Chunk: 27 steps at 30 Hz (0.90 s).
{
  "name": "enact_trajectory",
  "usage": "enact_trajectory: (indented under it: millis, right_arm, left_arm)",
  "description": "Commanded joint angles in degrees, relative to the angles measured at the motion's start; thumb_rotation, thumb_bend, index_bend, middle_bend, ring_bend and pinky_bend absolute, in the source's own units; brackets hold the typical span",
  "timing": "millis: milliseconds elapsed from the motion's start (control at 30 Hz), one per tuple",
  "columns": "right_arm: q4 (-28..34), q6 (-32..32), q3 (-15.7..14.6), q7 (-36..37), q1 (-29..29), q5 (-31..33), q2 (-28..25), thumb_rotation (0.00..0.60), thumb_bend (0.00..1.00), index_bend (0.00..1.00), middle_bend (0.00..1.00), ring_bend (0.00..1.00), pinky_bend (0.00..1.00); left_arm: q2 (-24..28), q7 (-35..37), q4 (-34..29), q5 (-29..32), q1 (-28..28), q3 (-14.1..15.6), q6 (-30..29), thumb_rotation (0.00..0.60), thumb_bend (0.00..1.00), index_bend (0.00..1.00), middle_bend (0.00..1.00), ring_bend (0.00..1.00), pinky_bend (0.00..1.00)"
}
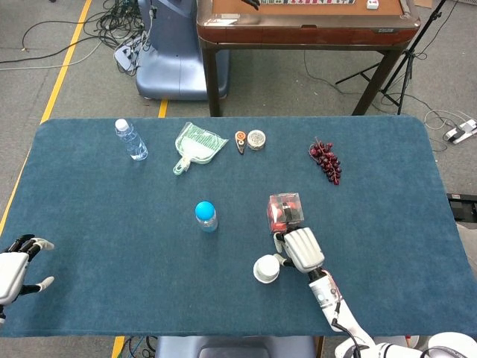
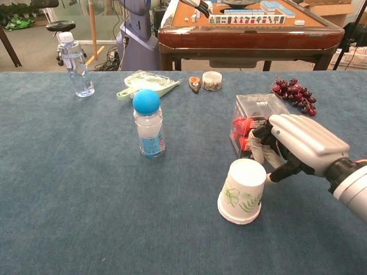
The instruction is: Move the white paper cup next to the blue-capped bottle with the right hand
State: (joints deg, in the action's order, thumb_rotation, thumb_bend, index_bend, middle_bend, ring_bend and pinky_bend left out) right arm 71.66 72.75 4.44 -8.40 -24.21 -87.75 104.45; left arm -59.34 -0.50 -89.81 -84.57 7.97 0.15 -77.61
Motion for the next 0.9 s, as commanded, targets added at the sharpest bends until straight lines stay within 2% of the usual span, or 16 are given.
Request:
enact_trajectory:
  millis: [33, 400, 600, 900]
  right_arm:
    - [0.5, 0.3, -0.3, -0.2, 0.1, -0.3, -0.1, 0.6, 0.0, 0.72, 0.87, 0.66, 0.69]
    - [0.6, 0.4, -0.1, -0.8, -0.3, -0.5, 0.0, 0.6, 0.0, 0.72, 0.87, 0.66, 0.69]
    - [5.9, 1.8, -0.8, -3.4, 0.5, -1.6, -4.9, 0.6, 0.0, 0.72, 0.87, 0.66, 0.69]
    - [18.0, 4.0, -4.0, -8.9, 2.7, -4.5, -14.0, 0.6, 0.0, 0.72, 0.84, 0.65, 0.69]
  left_arm:
    - [0.0, 0.0, 0.0, 0.0, 0.0, 0.0, 0.0, 0.6, 0.06, 0.35, 0.31, 0.18, 0.39]
    - [0.1, 0.0, -0.1, -0.2, -0.1, 0.1, -0.1, 0.6, 0.06, 0.35, 0.31, 0.18, 0.39]
    - [0.1, 0.1, 0.0, 0.0, -0.1, 0.0, -0.1, 0.6, 0.06, 0.35, 0.31, 0.18, 0.39]
    - [0.0, -0.9, -0.4, -0.5, 0.0, 0.2, -0.1, 0.6, 0.06, 0.35, 0.31, 0.19, 0.41]
